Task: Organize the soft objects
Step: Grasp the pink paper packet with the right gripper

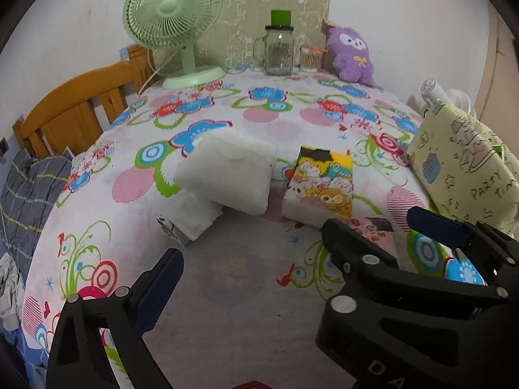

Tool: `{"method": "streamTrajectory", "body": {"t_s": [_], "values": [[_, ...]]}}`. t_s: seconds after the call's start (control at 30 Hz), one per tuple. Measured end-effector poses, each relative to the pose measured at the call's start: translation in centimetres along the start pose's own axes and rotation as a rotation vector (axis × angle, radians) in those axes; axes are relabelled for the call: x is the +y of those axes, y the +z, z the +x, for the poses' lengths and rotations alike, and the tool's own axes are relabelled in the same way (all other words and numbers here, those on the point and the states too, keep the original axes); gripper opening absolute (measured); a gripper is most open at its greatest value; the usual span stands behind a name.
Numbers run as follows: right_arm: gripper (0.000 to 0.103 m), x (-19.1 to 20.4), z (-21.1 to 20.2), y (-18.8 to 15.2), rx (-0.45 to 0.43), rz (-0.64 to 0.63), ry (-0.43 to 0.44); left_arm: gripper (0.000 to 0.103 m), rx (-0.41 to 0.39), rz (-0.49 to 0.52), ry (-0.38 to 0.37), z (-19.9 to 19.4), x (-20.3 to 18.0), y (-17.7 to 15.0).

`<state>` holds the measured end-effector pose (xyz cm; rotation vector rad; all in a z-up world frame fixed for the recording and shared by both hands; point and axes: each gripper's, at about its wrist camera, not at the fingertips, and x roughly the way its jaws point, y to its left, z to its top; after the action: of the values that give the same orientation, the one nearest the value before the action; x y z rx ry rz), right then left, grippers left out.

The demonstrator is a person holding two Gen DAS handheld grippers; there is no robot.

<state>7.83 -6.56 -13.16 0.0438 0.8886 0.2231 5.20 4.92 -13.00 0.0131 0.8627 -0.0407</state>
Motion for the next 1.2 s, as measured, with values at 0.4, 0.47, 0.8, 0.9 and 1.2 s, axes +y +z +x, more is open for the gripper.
{"method": "streamTrajectory", "body": {"t_s": [0.4,0.47,0.8,0.9,1.2], "values": [[0.055,0.5,1.5,-0.5,0.065,-0.033,-0.050,0.097,0.041,0.004,-0.038,0.7,-0.1,-0.8],[0.047,0.4,1.4,-0.5,0.065,-0.035,-0.049,0.097,0.045,0.008,-0.040,0.7,-0.2,-0.8],[0.043,-0.8,0.5,0.0,0.034,-0.022,-0.060,0.097,0.017,0.031,-0.024,0.1,-1.5,0.1],[0.043,-1.2,0.0,0.6,0.009,-0.012,-0.057,0.097,-0.009,0.037,-0.019,-0.3,-1.9,0.9],[0.043,-2.1,-0.8,2.7,-0.051,0.011,-0.054,0.096,-0.068,0.060,-0.015,-0.6,-2.5,3.3]]}}
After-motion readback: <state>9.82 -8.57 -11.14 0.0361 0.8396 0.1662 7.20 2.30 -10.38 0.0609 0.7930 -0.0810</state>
